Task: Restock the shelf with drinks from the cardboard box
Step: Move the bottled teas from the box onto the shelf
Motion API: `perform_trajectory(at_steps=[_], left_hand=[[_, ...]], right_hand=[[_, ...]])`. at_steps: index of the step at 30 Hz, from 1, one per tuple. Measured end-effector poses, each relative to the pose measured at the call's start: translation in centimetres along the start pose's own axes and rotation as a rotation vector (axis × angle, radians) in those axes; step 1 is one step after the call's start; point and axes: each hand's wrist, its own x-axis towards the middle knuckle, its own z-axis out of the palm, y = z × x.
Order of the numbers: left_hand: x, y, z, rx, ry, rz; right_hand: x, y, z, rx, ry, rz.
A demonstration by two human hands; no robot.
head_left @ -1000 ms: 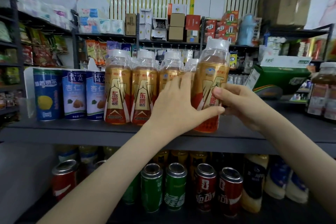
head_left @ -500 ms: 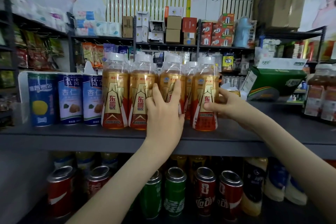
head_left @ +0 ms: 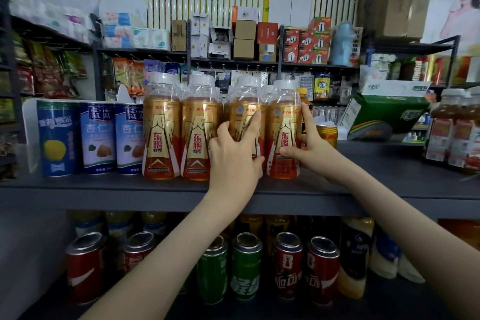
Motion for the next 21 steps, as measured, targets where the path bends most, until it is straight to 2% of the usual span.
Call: perform_trajectory(at_steps=[17,19,21], left_hand=[[0.1,-0.3,-0.4,0.027,-0.01,0.033],[0.1,-0.5,-0.5,0.047,-0.019,0.051],[-0.2,-1.0,-0.7,0.091,0.027,0.106]], right_hand=[[1.8,0.2,0.6,-0.052,-0.061,0.057],[1.6,-0.1,0.8,-0.134,-0.022,0.008],[1.3,-0.2,1.1,-0.33,0.041,-0.119]])
